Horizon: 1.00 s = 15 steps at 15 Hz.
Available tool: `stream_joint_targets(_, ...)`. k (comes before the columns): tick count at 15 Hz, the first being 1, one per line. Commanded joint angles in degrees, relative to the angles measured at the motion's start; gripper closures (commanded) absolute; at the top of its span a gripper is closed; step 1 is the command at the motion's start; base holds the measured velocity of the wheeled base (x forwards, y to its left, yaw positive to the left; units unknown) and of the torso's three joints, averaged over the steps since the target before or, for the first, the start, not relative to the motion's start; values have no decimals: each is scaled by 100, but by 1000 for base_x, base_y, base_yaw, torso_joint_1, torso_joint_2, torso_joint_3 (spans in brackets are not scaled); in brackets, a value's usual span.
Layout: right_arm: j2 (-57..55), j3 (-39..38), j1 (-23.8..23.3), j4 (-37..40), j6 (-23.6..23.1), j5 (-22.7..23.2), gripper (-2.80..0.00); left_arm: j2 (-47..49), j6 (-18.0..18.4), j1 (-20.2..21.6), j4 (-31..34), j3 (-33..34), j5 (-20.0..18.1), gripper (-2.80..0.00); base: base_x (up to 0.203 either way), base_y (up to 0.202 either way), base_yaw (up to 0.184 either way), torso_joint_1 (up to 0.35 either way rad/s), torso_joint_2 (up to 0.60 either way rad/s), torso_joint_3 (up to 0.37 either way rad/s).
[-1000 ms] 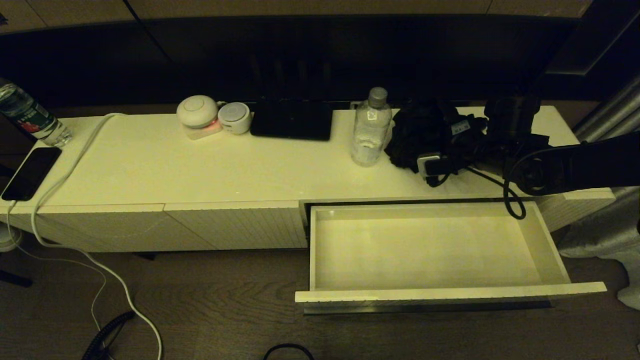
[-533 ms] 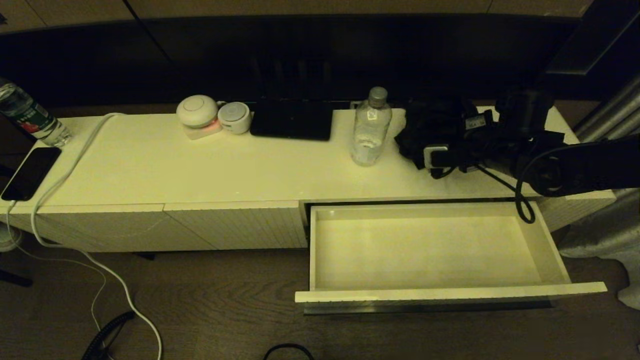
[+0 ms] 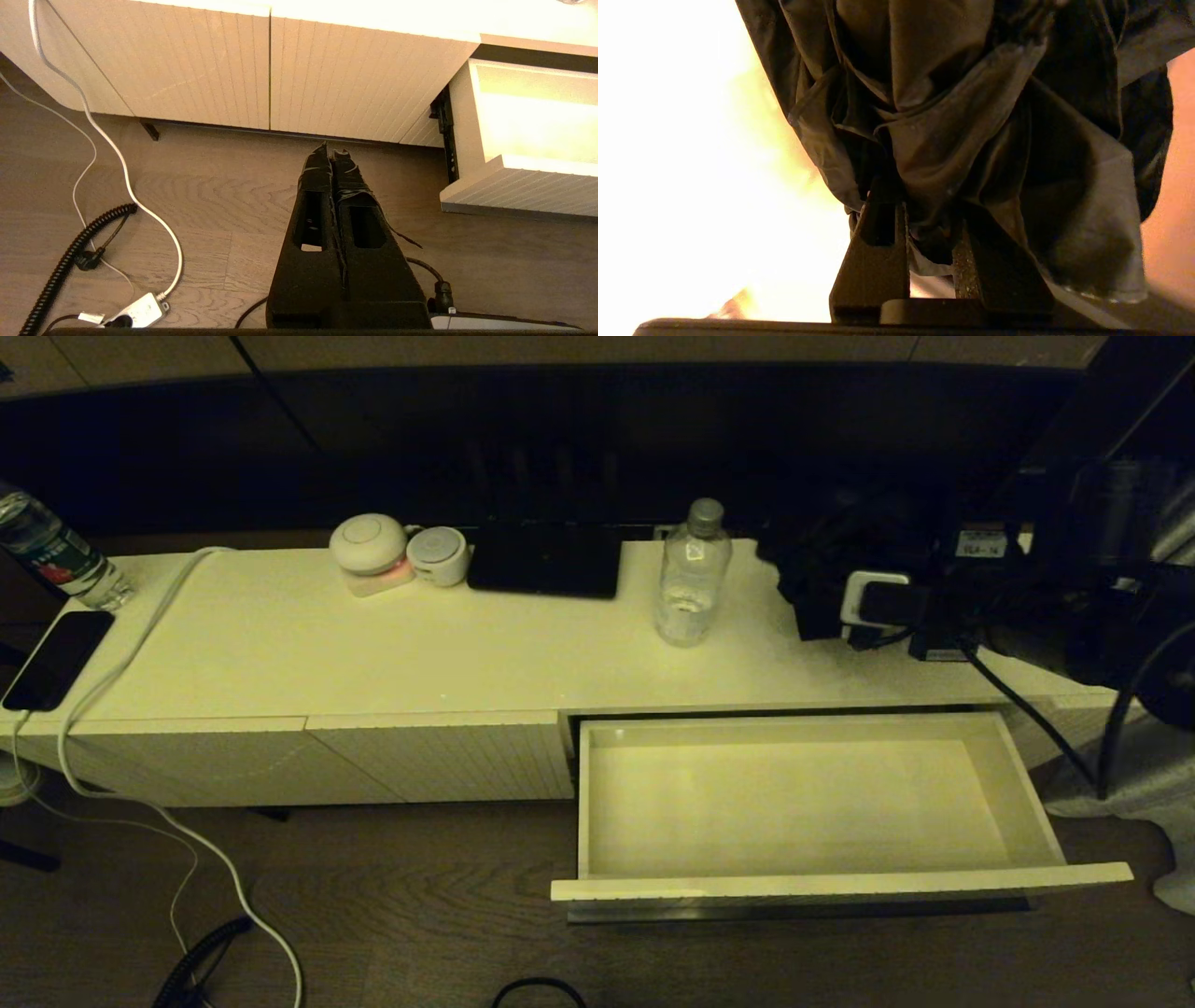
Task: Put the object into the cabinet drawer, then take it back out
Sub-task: Put the umbrella in the drawer
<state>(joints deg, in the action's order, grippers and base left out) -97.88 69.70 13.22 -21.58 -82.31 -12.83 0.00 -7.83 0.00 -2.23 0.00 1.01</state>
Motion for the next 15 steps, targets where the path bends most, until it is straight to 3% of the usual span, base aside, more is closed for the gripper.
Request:
stream_joint_targets(1,661,-478,194,-1,366,-50,0,-9,-8,0,-5,0,4,0,0,0,0,0,0,0)
stream_joint_targets(8,913,-2077,493,-27,989,-223,0,-9,-8,0,0,0,4,0,0,0,0,0,0,0)
stream_joint_targets(10,661,-2289,504,-112,1405,-186,0,-9,-8,0,-3,0,4,0,0,0,0,0,0,0)
stream_joint_targets(15,-242,-2587,642,-949,1895,-137,0,-9,-8,0,-5,0,4,0,0,0,0,0,0,0)
